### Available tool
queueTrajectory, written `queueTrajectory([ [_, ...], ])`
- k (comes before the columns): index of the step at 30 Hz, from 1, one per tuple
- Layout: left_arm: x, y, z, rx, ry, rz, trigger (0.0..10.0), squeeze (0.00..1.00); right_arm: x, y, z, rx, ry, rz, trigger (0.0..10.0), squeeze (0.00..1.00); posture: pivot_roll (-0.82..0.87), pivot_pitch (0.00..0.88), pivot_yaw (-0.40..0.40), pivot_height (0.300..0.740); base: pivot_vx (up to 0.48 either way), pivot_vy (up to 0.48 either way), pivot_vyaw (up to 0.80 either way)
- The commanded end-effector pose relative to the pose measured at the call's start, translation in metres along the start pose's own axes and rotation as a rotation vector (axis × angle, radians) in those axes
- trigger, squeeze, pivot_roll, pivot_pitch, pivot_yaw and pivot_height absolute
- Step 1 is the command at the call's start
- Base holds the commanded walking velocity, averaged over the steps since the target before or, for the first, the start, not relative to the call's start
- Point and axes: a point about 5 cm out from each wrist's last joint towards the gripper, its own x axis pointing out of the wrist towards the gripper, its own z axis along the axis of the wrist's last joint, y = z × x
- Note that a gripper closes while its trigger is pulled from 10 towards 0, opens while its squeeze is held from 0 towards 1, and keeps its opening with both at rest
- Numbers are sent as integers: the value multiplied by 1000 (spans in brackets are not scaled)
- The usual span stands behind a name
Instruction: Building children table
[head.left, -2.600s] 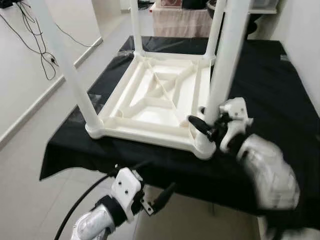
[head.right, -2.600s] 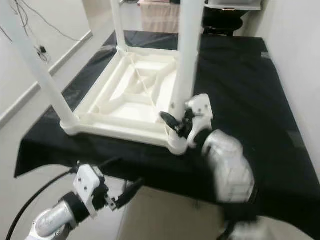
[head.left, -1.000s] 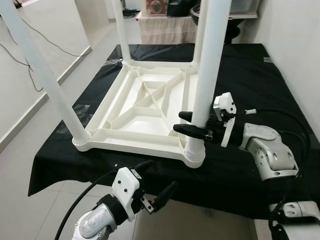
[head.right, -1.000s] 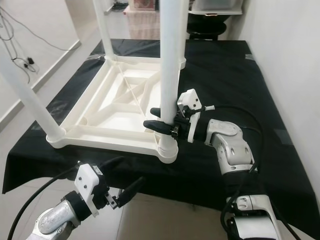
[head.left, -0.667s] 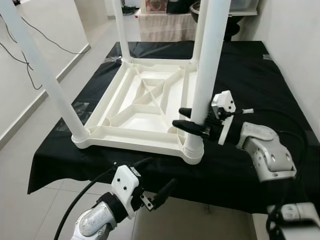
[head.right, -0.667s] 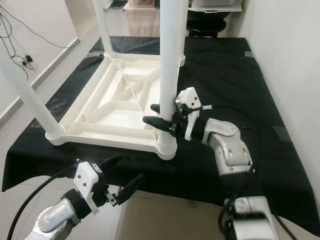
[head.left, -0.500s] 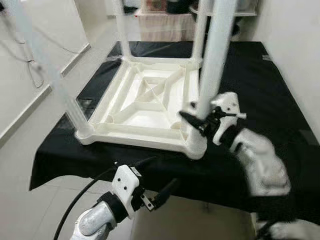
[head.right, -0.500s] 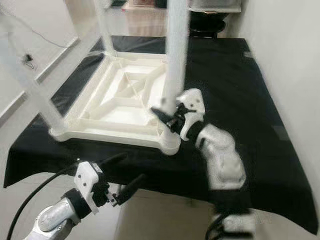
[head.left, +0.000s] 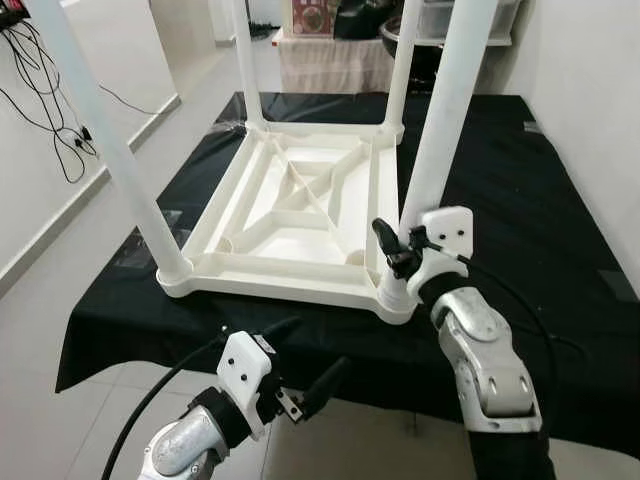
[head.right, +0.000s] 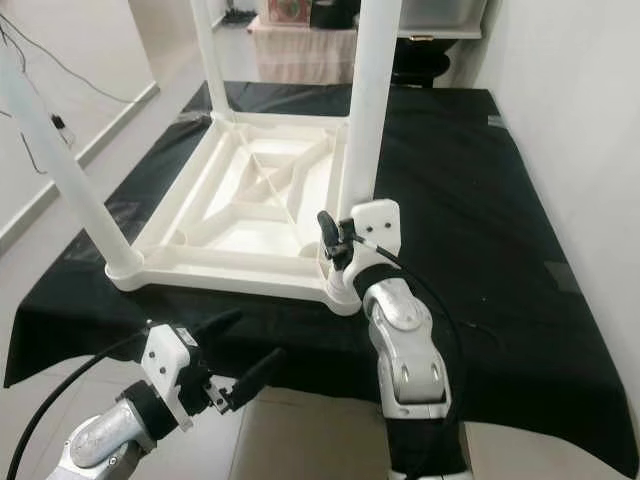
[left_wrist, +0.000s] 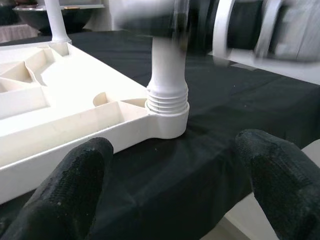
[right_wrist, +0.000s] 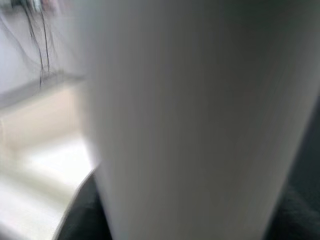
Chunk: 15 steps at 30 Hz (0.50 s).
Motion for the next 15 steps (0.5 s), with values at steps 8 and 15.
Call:
queueTrajectory([
  [8, 0, -2, -6, -3, 23, 0, 10000, 0, 8, 7, 24, 82, -71, 449, 10000, 0, -52, 153, 33, 740, 0, 0, 0],
  [15, 0, -3, -7, 12, 23, 12, 10000, 0, 13, -8, 34, -54, -65, 713, 10000, 0, -32, 135, 20, 740, 0, 0, 0],
])
